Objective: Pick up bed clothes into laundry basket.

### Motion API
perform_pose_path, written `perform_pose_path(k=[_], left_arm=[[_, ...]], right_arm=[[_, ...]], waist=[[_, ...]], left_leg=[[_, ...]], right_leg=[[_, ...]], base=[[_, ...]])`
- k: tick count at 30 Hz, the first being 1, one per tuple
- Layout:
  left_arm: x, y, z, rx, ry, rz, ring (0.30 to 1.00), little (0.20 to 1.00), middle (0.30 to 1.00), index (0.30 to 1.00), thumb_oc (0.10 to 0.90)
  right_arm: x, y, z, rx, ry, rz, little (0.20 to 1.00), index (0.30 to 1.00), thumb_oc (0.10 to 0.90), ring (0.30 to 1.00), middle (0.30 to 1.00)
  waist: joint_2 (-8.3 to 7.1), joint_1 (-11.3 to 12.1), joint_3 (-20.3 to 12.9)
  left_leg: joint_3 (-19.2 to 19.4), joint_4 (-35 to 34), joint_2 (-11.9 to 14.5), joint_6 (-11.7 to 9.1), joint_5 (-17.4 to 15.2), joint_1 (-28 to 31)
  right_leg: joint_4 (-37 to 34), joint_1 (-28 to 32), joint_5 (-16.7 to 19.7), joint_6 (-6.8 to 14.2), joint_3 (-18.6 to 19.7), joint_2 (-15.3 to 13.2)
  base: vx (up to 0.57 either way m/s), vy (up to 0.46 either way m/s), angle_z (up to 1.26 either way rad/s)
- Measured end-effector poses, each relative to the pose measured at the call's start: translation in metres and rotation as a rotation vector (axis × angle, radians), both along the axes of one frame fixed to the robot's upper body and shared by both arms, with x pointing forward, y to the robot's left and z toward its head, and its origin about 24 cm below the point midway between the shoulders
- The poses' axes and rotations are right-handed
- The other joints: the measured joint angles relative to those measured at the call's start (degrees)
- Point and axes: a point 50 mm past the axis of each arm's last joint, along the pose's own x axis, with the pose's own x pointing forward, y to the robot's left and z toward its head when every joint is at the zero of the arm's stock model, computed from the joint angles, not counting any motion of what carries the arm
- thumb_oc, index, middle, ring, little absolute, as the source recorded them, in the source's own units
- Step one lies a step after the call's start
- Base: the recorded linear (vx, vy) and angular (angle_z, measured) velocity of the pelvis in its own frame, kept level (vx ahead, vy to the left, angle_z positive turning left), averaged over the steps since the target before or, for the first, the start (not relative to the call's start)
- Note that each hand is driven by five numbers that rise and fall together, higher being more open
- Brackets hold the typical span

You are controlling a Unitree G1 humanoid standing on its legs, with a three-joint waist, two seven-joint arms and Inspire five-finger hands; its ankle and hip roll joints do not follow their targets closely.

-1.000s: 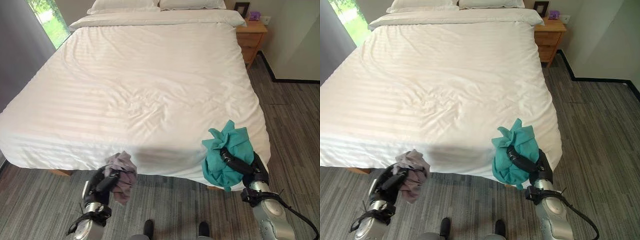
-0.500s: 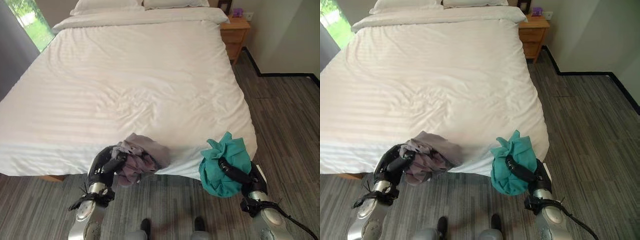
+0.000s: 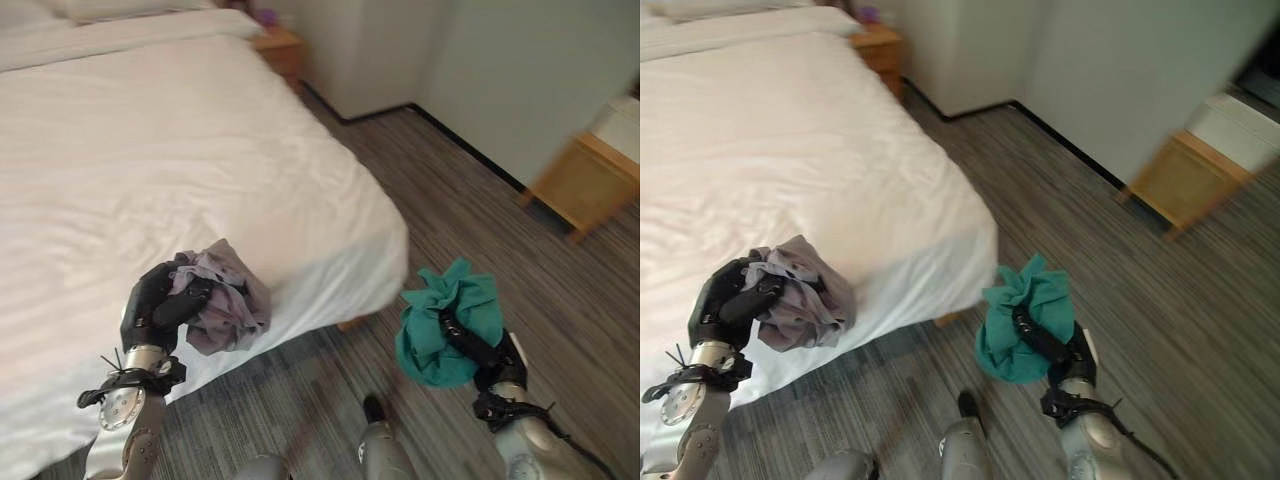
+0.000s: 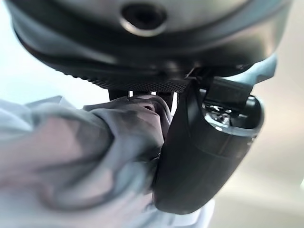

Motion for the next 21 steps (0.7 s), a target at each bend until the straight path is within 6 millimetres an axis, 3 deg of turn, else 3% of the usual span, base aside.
perform_pose_path(k=[1,2,3,4,5,6,8,9,10,11,12,13,14,15,16,18,19,20,21], left_arm=[[0.001,-0.004,0.001,-0.001,-0.009,-0.031,0.300,0.300,0.300,0.300,0.400],[0.001,-0.007,0.007,0.002,-0.030,-0.046,0.300,0.300,0.300,0.300,0.400],[0.001,-0.010,0.013,0.008,-0.053,-0.064,0.300,0.300,0.300,0.300,0.400],[0.002,-0.010,0.018,0.013,-0.069,-0.066,0.300,0.300,0.300,0.300,0.400],[0.004,-0.010,0.023,0.020,-0.092,-0.072,0.300,0.300,0.300,0.300,0.400],[0.004,-0.012,0.025,0.012,-0.103,-0.070,0.300,0.300,0.300,0.300,0.400],[0.005,-0.011,0.028,0.020,-0.114,-0.075,0.300,0.300,0.300,0.300,0.400],[0.006,-0.015,0.028,0.007,-0.120,-0.083,0.300,0.300,0.300,0.300,0.400],[0.006,-0.014,0.028,-0.001,-0.121,-0.073,0.300,0.300,0.300,0.300,0.400],[0.004,-0.012,0.027,0.016,-0.106,-0.078,0.300,0.300,0.300,0.300,0.400],[0.004,-0.015,0.024,0.003,-0.097,-0.086,0.300,0.300,0.300,0.300,0.400],[0.006,-0.022,0.021,-0.005,-0.080,-0.119,0.300,0.300,0.300,0.300,0.400],[0.006,-0.026,0.021,0.009,-0.081,-0.151,0.300,0.300,0.300,0.300,0.400],[0.005,-0.027,0.020,0.009,-0.078,-0.157,0.300,0.300,0.300,0.300,0.400],[0.001,-0.024,0.017,0.004,-0.065,-0.143,0.300,0.300,0.300,0.300,0.400],[-0.004,-0.024,0.010,0.009,-0.037,-0.139,0.300,0.300,0.300,0.300,0.400],[-0.001,-0.030,0.009,-0.009,-0.038,-0.154,0.300,0.300,0.300,0.300,0.400],[-0.003,-0.036,0.004,-0.036,-0.029,-0.169,0.300,0.300,0.300,0.300,0.400],[-0.004,-0.044,-0.002,-0.056,-0.016,-0.193,0.300,0.300,0.300,0.300,0.400]], right_arm=[[-0.015,-0.005,-0.010,-0.002,0.075,-0.019,0.300,0.300,0.400,0.300,0.300],[-0.023,-0.011,-0.015,-0.016,0.115,-0.038,0.300,0.300,0.400,0.300,0.300],[-0.028,-0.018,-0.016,-0.037,0.136,-0.058,0.300,0.300,0.400,0.300,0.300],[-0.030,-0.022,-0.014,-0.046,0.131,-0.081,0.300,0.300,0.400,0.300,0.300],[-0.029,-0.025,-0.012,-0.064,0.128,-0.090,0.300,0.300,0.400,0.300,0.300],[-0.024,-0.026,-0.008,-0.083,0.109,-0.087,0.300,0.300,0.400,0.300,0.300],[-0.014,-0.023,-0.002,-0.089,0.070,-0.070,0.300,0.300,0.400,0.300,0.300],[-0.005,-0.017,0.004,-0.085,0.028,-0.054,0.300,0.300,0.400,0.300,0.300],[0.006,-0.008,0.010,-0.081,-0.009,-0.009,0.300,0.300,0.400,0.300,0.300],[0.012,0.003,0.011,-0.073,-0.024,0.039,0.300,0.300,0.400,0.300,0.300],[0.014,0.003,0.013,-0.082,-0.031,0.059,0.300,0.300,0.400,0.300,0.300],[0.021,0.004,0.017,-0.097,-0.050,0.077,0.300,0.300,0.400,0.300,0.300],[0.024,0.007,0.018,-0.095,-0.057,0.091,0.300,0.300,0.400,0.300,0.300],[0.024,0.010,0.017,-0.093,-0.051,0.104,0.300,0.300,0.400,0.300,0.300],[0.025,0.016,0.015,-0.091,-0.043,0.135,0.300,0.300,0.400,0.300,0.300],[0.026,0.022,0.014,-0.095,-0.049,0.171,0.300,0.300,0.400,0.300,0.300],[0.027,0.017,0.016,-0.114,-0.052,0.166,0.300,0.300,0.400,0.300,0.300],[0.026,0.010,0.018,-0.144,-0.041,0.167,0.300,0.300,0.400,0.300,0.300],[0.021,0.004,0.017,-0.168,-0.021,0.170,0.300,0.300,0.400,0.300,0.300]], waist=[[1.90,-0.71,0.33],[3.98,-0.66,0.93],[6.68,-0.19,2.33],[8.47,-0.04,2.89],[8.88,0.26,2.99],[9.17,0.73,2.85],[8.70,1.60,2.52],[8.04,1.20,2.18],[6.80,3.28,1.80],[4.26,4.67,0.26],[4.36,3.85,0.09],[4.34,2.63,-0.34],[1.90,3.07,-1.87],[-0.03,2.75,-2.95],[-1.50,4.78,-3.96],[-3.17,6.47,-6.51],[-1.93,6.28,-6.55],[-0.22,5.86,-6.65],[0.88,5.43,-7.19]], left_leg=[[2.12,-0.91,1.82,1.25,1.33,-0.74],[3.85,-1.40,4.23,0.44,1.71,-1.23],[4.91,-2.21,6.57,1.04,2.63,-1.30],[8.53,-2.65,8.89,2.79,3.78,-2.12],[11.00,-4.52,10.00,1.96,4.81,-1.91],[14.28,-6.07,11.08,2.62,5.65,-1.74],[15.74,-9.20,10.99,1.60,6.92,-0.66],[20.07,-10.46,12.14,1.48,8.56,-0.55],[23.50,-12.09,12.88,0.83,9.17,0.40],[26.91,-12.73,12.95,0.09,9.64,0.33],[27.28,-12.84,13.03,-0.45,10.01,0.41],[28.04,-14.97,13.79,-1.06,11.54,0.55],[31.72,-19.04,13.94,-1.89,14.17,1.48],[34.14,-21.14,14.07,-2.81,15.54,2.36],[36.82,-23.64,14.08,-3.19,17.30,3.80],[36.11,-25.02,14.73,-4.32,18.93,3.50],[35.72,-25.62,16.02,-5.39,19.89,2.83],[34.54,-27.13,17.02,-5.33,20.95,2.85],[33.17,-28.05,17.41,-6.24,22.49,2.71]], right_leg=[[8.21,-1.30,-4.72,-2.75,-2.89,-0.95],[19.73,-3.91,-8.02,-5.24,-7.19,-2.33],[23.66,-3.11,-9.30,-4.48,-7.53,-2.69],[25.52,-1.13,-9.34,-3.97,-9.31,-5.01],[32.42,-0.76,-9.59,-3.53,-11.12,-8.48],[32.71,2.01,-9.43,-3.30,-11.88,-9.73],[31.68,5.70,-7.67,-3.00,-14.75,-12.27],[28.14,11.02,-7.54,-2.37,-17.93,-11.41],[27.15,12.94,-5.42,-2.22,-22.20,-11.58],[20.71,15.75,0.39,-1.51,-26.14,-9.42],[17.15,17.54,-3.94,0.19,-26.96,-9.63],[12.70,18.78,-5.69,5.61,-27.60,-8.86],[15.71,16.31,-14.02,6.14,-29.04,-9.64],[16.88,14.87,-19.09,4.49,-31.03,-9.28],[13.63,14.67,-22.92,1.58,-33.69,-8.76],[-2.22,19.77,-27.03,-0.09,-33.50,-4.38],[-6.01,20.27,-27.20,-1.50,-33.65,-2.47],[-7.30,19.71,-25.12,-2.57,-33.49,-1.08],[-7.93,19.62,-25.03,-2.74,-32.41,0.24]], base=[[-0.45,0.281,-0.54],[-0.34,0.324,-0.92],[-0.20,0.251,-1.08],[-0.37,0.445,-1.24],[-0.23,0.285,-1.20],[-0.28,0.350,-1.34],[-0.16,0.213,-1.17],[-0.09,0.176,-1.47],[-0.08,0.098,-1.96],[-0.07,-0.003,-1.63],[-0.08,-0.076,-1.16],[-0.05,-0.117,-0.93],[-0.05,-0.173,-1.04],[-0.07,-0.211,-1.42],[-0.12,-0.211,-1.59],[-0.15,-0.185,-1.49],[-0.11,-0.209,-0.73],[-0.01,-0.209,-0.35],[0.04,-0.178,-0.27]])
